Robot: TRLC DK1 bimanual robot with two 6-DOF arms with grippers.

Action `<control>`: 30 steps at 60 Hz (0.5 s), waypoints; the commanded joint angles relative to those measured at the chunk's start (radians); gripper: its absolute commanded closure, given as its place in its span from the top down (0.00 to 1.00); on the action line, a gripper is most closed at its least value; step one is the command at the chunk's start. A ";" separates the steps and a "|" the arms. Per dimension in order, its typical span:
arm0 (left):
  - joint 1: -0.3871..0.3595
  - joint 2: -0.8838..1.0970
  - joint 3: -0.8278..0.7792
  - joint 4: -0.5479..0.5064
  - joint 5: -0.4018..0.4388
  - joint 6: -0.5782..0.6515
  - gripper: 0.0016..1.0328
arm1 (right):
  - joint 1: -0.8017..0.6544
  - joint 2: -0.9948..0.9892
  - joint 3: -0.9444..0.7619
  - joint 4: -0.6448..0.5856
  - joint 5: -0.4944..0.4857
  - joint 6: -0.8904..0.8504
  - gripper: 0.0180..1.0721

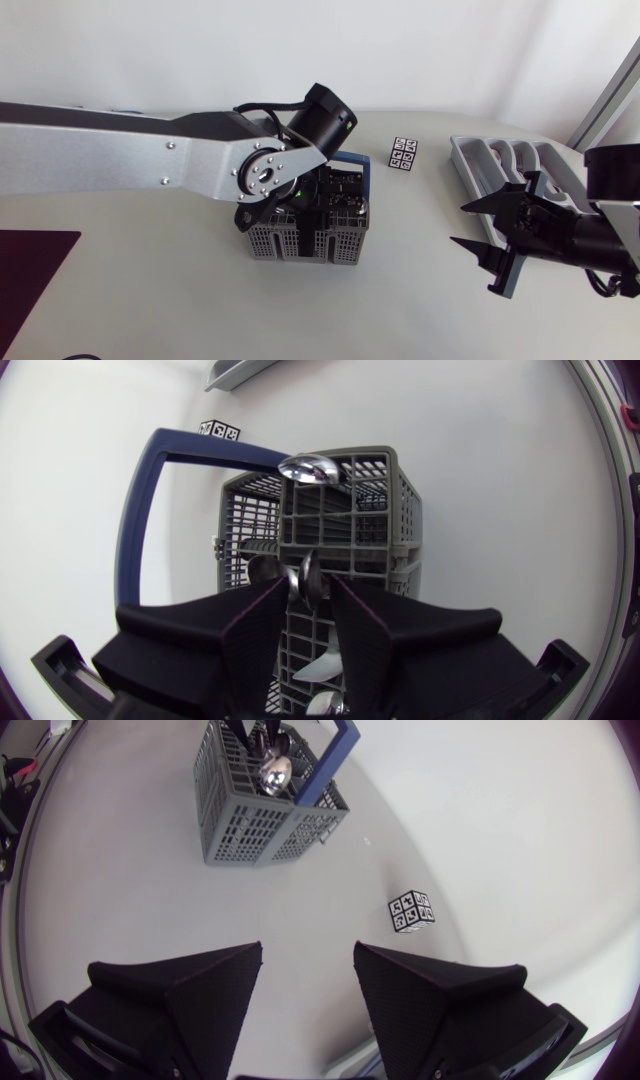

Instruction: Transfer all utensils from the basket to the drawer tray.

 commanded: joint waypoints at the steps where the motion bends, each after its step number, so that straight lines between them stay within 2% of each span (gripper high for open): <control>1: 0.005 0.020 0.021 0.008 -0.011 -0.010 0.26 | 0.083 -0.025 -0.048 0.024 0.038 0.121 0.65; 11: 0.000 0.013 0.014 0.013 -0.009 -0.031 0.21 | 0.203 -0.036 -0.097 0.093 0.116 0.196 0.68; 17: 0.000 0.013 0.000 0.018 -0.009 -0.045 0.11 | 0.263 -0.027 -0.122 0.130 0.153 0.233 0.68; 21: 0.002 0.007 -0.008 0.030 -0.009 -0.047 0.07 | 0.286 -0.024 -0.123 0.138 0.156 0.256 0.68; 30: 0.000 -0.046 -0.022 0.038 0.002 -0.077 0.07 | 0.364 -0.016 -0.100 0.145 0.188 0.325 0.68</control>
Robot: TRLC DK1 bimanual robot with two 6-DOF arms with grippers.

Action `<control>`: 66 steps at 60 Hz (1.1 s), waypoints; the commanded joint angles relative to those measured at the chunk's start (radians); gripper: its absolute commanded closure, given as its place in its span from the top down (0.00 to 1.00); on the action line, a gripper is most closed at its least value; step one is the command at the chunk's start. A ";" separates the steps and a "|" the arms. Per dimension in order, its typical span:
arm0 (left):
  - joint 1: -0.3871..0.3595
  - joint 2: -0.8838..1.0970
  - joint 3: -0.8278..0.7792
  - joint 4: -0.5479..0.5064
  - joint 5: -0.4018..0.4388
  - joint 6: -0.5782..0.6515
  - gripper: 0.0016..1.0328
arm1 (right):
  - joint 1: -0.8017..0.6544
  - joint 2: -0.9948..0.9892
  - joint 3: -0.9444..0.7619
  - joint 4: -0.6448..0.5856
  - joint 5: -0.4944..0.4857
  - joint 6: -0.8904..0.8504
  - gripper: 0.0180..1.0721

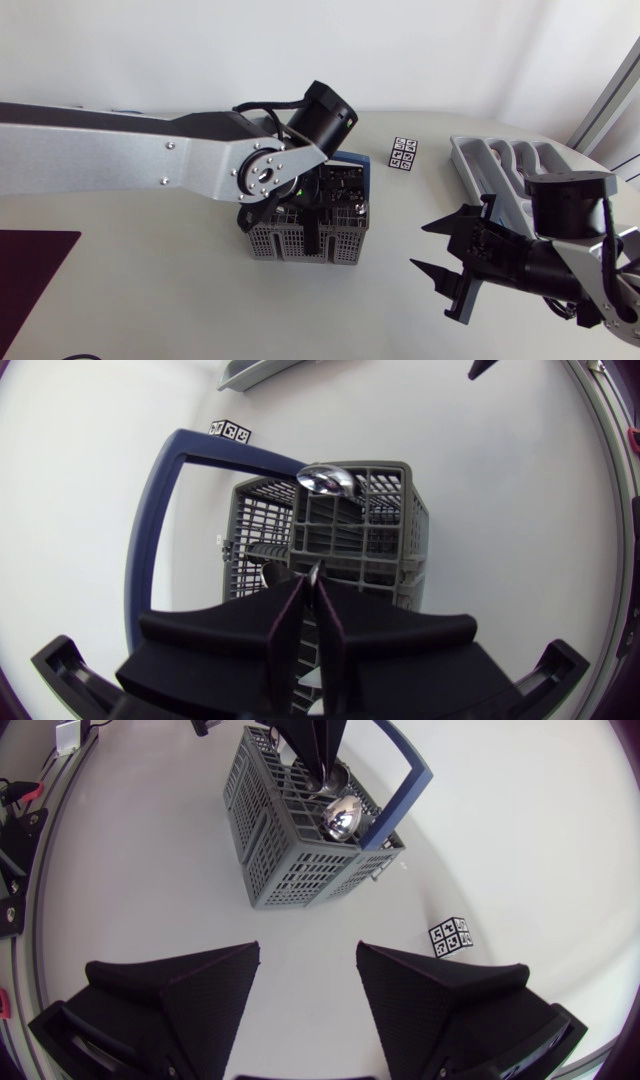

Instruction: Transfer all utensils from the basket to the drawer tray.

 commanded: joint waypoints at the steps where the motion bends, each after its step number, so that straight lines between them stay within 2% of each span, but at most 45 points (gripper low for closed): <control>1: 0.001 -0.048 -0.024 0.010 0.002 -0.029 0.07 | 0.051 0.018 0.007 0.017 0.028 0.068 0.68; 6: 0.001 -0.079 -0.041 0.010 0.013 -0.046 0.07 | 0.099 0.033 0.023 0.036 0.060 0.106 0.71; 32: -0.014 -0.223 -0.113 0.046 0.042 -0.099 0.06 | 0.290 0.144 0.119 0.085 0.171 0.224 0.71; 56: -0.044 -0.302 -0.075 0.033 0.037 -0.176 0.06 | 0.347 0.145 0.161 0.103 0.200 0.275 0.71; 66: -0.053 -0.350 -0.055 0.033 -0.016 -0.251 0.06 | 0.350 0.115 0.184 0.106 0.201 0.342 0.71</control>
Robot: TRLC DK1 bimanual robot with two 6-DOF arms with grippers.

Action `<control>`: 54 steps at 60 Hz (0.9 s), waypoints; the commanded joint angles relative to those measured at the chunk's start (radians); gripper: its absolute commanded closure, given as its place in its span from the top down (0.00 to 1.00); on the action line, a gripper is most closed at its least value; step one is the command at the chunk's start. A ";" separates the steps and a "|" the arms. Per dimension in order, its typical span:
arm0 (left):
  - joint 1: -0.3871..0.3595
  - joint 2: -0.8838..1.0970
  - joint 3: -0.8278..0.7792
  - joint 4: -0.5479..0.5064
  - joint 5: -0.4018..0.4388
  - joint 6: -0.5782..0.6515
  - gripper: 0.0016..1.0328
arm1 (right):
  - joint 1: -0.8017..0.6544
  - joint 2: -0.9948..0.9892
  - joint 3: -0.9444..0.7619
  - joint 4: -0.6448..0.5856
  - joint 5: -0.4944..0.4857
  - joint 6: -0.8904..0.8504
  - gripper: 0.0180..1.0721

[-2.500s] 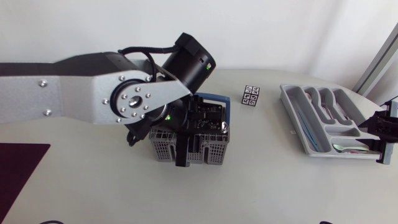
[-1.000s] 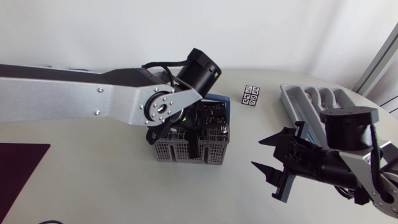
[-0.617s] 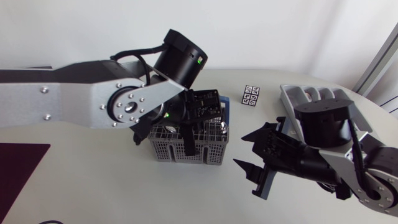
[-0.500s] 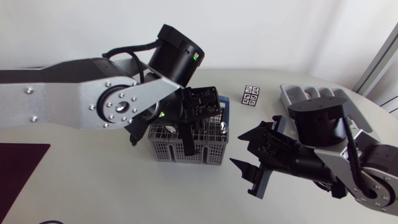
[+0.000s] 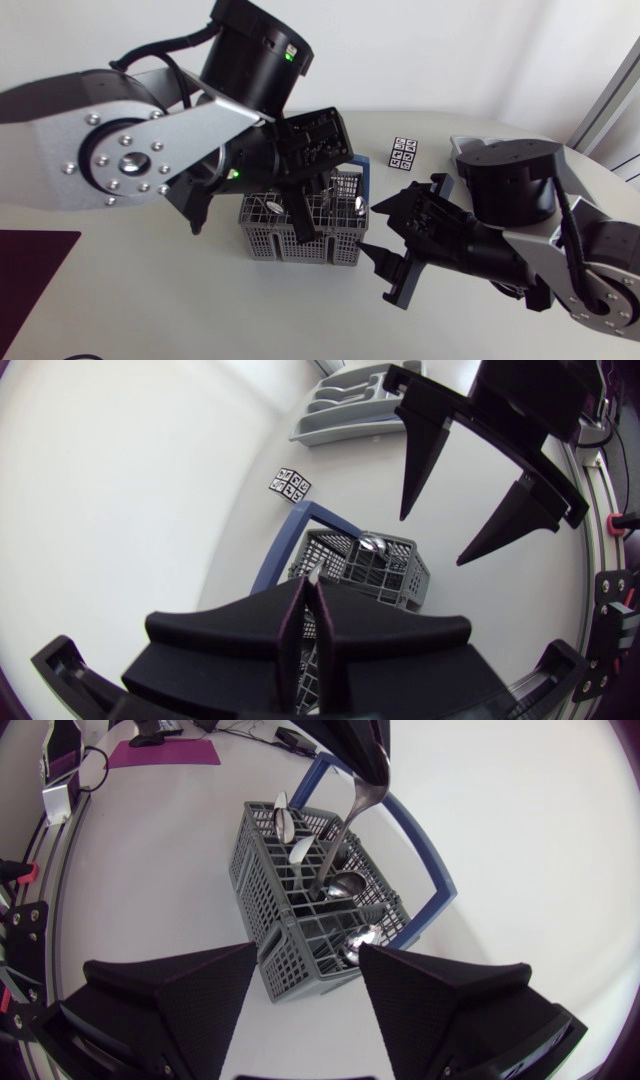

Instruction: Transfer all utensils from the basket to the drawer tray.

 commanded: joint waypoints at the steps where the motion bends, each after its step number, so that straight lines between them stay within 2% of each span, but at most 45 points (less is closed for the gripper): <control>1: -0.011 -0.044 0.040 -0.004 -0.028 -0.069 0.06 | 0.007 -0.025 0.026 0.016 0.009 0.066 0.71; 11: -0.015 -0.075 0.086 -0.021 -0.056 -0.186 0.07 | 0.011 -0.052 0.043 0.034 0.030 0.124 0.71; 18: -0.008 -0.056 0.149 -0.098 -0.048 -0.336 0.08 | 0.024 -0.072 0.064 0.039 0.052 0.152 0.70; 26: 0.029 -0.007 0.223 -0.207 0.072 -0.499 0.08 | 0.067 -0.067 0.073 0.096 0.130 0.155 0.70; 35: 0.087 0.026 0.272 -0.259 0.225 -0.603 0.08 | 0.083 -0.035 0.084 0.162 0.155 0.149 0.52; 39: 0.110 0.039 0.280 -0.267 0.266 -0.632 0.08 | 0.088 -0.020 0.093 0.186 0.181 0.147 0.46; 43: 0.124 0.049 0.284 -0.273 0.280 -0.648 0.08 | 0.091 -0.011 0.101 0.200 0.190 0.141 0.41; 49: 0.141 0.053 0.290 -0.273 0.312 -0.672 0.08 | 0.100 0.009 0.116 0.203 0.199 0.141 0.39; 54: 0.152 0.056 0.296 -0.273 0.335 -0.688 0.08 | 0.106 0.031 0.130 0.206 0.201 0.135 0.33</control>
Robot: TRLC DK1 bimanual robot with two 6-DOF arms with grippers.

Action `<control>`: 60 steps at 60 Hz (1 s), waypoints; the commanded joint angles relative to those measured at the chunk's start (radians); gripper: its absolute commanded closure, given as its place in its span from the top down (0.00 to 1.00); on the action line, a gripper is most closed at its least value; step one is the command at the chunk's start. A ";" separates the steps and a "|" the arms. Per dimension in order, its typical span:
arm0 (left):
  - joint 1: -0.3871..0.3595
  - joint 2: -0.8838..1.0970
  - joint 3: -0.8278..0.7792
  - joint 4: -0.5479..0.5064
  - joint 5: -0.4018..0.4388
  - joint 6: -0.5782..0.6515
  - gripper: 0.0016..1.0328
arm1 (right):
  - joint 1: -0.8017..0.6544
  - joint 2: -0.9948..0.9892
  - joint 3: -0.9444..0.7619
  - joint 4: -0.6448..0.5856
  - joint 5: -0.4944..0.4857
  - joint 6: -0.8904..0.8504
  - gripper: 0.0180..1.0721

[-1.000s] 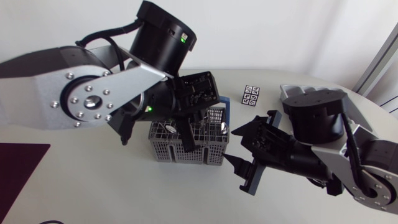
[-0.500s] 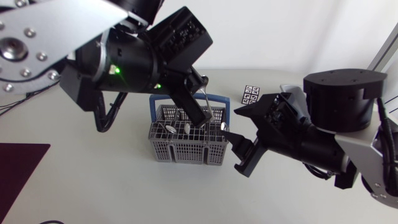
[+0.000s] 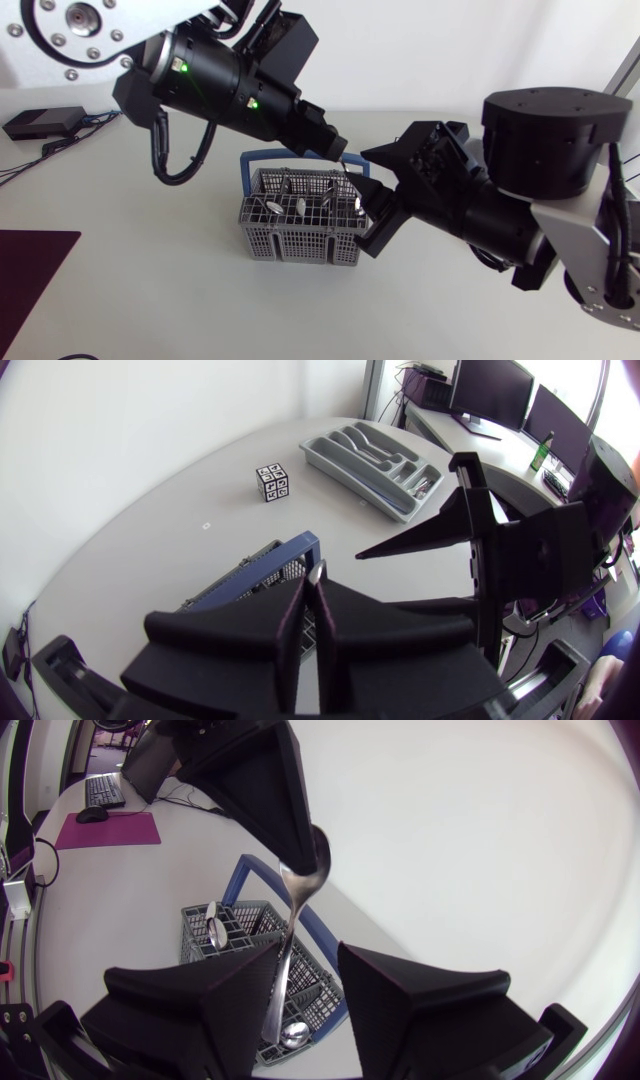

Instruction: Transfer all utensils from the basket to the drawer tray.

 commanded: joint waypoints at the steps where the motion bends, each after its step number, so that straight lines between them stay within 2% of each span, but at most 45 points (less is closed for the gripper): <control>1: 0.014 0.014 0.042 -0.007 0.021 -0.043 0.08 | 0.014 0.033 0.031 0.019 0.013 0.008 0.33; 11: 0.023 0.017 0.047 -0.007 0.059 -0.051 0.08 | 0.015 0.079 0.059 0.021 0.028 0.008 0.32; 21: 0.020 0.014 0.044 -0.007 0.070 -0.052 0.08 | 0.017 0.104 0.079 0.022 0.031 0.008 0.16; 33: 0.021 0.006 0.038 -0.008 0.091 -0.051 0.10 | 0.015 0.115 0.075 0.015 0.018 0.005 0.05; 40: 0.021 0.001 0.045 -0.005 0.093 -0.051 0.19 | 0.017 0.118 0.079 -0.016 -0.001 0.005 0.05; 53: 0.023 -0.017 0.081 0.031 0.091 -0.051 0.59 | 0.005 0.090 0.054 -0.074 -0.051 0.003 0.05; 60: 0.058 -0.019 0.134 0.045 0.087 -0.049 0.61 | -0.057 0.047 0.025 -0.126 -0.131 -0.010 0.05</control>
